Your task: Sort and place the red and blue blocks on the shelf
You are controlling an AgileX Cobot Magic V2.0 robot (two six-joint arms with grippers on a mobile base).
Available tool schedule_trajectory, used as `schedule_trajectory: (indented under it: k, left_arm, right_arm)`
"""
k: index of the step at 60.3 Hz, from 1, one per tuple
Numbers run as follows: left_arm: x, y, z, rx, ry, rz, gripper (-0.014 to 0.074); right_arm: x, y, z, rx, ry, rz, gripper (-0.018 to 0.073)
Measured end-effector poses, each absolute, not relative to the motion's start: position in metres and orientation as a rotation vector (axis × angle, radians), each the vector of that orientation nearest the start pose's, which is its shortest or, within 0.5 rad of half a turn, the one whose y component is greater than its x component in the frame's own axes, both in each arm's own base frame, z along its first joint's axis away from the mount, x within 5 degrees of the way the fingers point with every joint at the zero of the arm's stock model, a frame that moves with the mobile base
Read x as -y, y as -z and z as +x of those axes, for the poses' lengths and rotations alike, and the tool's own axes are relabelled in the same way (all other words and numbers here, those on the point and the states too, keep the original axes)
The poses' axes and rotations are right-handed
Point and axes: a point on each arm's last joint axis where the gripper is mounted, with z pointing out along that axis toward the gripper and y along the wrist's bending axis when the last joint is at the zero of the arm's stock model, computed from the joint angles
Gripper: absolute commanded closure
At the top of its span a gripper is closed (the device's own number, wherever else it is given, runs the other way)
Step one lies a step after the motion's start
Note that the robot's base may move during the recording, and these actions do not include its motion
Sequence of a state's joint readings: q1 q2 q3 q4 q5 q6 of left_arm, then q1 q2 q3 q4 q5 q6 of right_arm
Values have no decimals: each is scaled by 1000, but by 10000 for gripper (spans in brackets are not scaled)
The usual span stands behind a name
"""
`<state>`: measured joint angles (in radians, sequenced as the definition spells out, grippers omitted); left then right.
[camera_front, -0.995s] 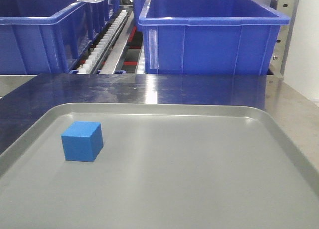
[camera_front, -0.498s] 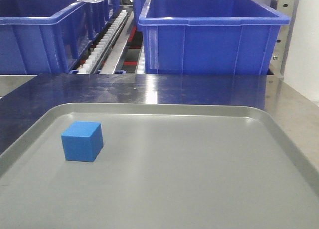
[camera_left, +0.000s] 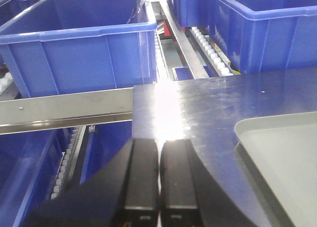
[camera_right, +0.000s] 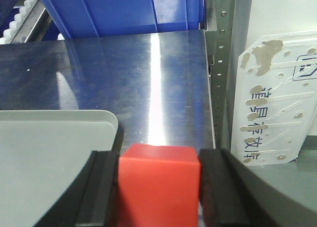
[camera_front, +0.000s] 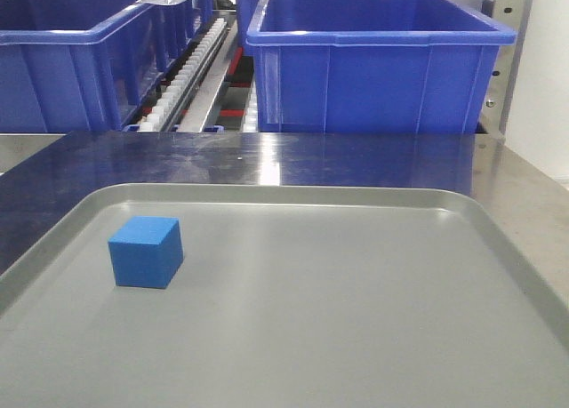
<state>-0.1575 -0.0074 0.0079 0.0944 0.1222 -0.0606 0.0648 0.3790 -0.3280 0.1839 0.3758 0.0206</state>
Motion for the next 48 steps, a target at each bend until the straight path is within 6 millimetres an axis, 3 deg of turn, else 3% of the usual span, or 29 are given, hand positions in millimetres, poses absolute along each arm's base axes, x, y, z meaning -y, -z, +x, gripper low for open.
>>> schedule_trajectory:
  k: [11, 21, 33, 48]
  left_arm:
    - [8, -205, 57, -1619, 104, 130, 472]
    - [10, -244, 68, -1654, 105, 128, 472]
    - [15, -297, 103, -1815, 92, 133, 472]
    - [22, -300, 150, -1987, 89, 138, 472]
  right_arm:
    - [-12, -265, 87, -1908, -238, 76, 501]
    - [-12, -265, 87, -1908, -238, 76, 501]
    - [-12, -265, 87, -1908, -238, 76, 501]
    - [-12, -265, 87, -1908, -238, 76, 501]
